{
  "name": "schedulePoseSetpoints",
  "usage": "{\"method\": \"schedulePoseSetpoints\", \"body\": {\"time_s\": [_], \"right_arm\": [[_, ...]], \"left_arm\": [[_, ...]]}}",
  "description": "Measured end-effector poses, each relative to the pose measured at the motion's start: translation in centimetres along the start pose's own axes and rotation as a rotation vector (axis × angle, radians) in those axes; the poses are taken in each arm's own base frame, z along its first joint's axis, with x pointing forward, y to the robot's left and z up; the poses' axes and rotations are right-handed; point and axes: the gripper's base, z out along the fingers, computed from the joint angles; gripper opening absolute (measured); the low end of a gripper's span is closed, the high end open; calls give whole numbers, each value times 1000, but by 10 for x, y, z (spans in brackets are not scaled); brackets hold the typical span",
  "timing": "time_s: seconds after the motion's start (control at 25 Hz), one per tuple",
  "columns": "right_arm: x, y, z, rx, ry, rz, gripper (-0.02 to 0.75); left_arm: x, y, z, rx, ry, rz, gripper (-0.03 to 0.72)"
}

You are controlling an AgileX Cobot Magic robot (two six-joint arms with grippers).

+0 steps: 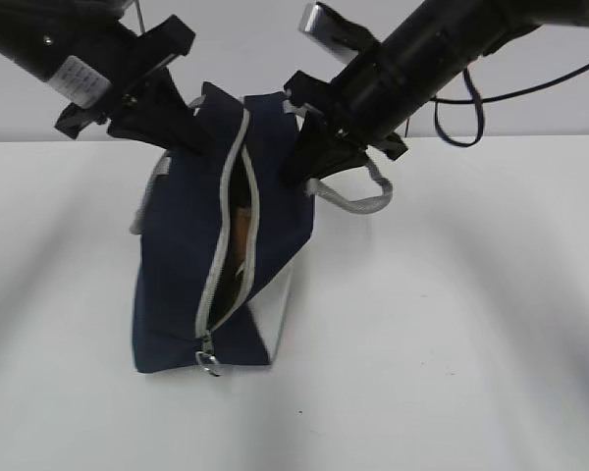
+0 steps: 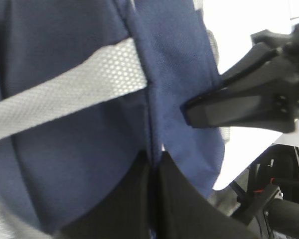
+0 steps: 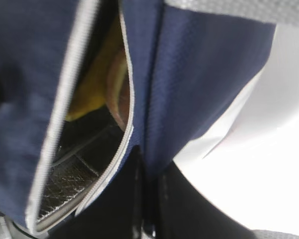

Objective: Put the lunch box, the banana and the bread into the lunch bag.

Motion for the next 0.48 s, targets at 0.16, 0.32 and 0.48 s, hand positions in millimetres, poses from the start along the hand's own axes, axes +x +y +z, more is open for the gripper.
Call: {"method": "schedulePoseSetpoints", "body": {"time_s": [0.16, 0.32, 0.48], "right_arm": [[5, 9, -35, 100, -19, -29, -5], [8, 8, -53, 169, -32, -23, -5], [9, 4, -55, 224, -14, -30, -5]], "left_arm": [[-2, -25, 17, 19, -58, 56, -3], [-5, -38, 30, 37, -113, 69, -3], [-10, -41, 32, 31, -178, 70, -3]]}}
